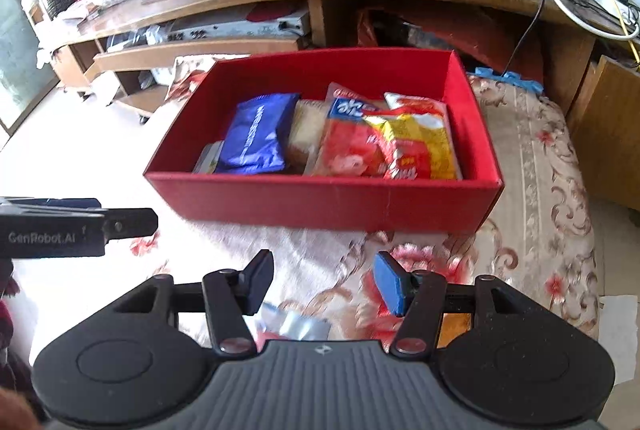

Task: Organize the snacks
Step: 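Move the left tool to the sausage pack while the right moves to the gold pastry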

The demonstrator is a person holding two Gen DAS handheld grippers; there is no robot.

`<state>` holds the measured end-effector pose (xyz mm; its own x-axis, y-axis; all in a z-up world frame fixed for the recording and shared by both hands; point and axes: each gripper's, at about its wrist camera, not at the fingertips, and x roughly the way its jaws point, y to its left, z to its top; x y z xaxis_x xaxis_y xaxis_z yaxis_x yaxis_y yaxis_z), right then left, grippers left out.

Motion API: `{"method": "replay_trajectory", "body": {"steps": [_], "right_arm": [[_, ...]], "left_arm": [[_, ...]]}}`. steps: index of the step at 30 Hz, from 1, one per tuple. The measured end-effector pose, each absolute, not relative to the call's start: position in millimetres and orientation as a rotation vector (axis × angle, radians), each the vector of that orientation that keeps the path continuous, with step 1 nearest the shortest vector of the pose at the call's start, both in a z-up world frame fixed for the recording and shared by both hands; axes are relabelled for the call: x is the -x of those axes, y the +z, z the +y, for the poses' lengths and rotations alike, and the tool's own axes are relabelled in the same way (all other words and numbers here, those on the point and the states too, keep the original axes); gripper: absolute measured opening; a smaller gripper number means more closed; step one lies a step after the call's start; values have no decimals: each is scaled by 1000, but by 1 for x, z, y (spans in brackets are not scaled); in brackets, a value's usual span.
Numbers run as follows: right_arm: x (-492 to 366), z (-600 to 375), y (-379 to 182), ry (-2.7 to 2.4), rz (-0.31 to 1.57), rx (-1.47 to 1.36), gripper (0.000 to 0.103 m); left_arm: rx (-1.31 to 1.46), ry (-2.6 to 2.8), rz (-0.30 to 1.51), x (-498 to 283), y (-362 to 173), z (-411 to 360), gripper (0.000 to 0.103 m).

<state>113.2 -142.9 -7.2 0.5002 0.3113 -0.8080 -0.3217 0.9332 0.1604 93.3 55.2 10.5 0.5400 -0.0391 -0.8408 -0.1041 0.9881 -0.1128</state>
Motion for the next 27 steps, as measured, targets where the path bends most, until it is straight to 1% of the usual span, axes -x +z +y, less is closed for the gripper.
{"method": "replay_trajectory", "body": {"steps": [10, 18, 22, 24, 27], "right_arm": [[-100, -162, -12, 338, 1002, -11, 54], [-92, -175, -3, 340, 978, -49, 54], [-88, -178, 2, 353, 965, -59, 54], [-87, -180, 4, 356, 961, -66, 54], [-87, -185, 5, 356, 955, -79, 54]], "left_arm": [[119, -59, 1087, -62, -11, 31, 85], [242, -166, 1220, -26, -32, 12, 85], [246, -170, 1256, -25, -39, -5, 85], [237, -157, 1260, -25, -42, -14, 88], [218, -127, 1270, -28, -49, -24, 88]]}}
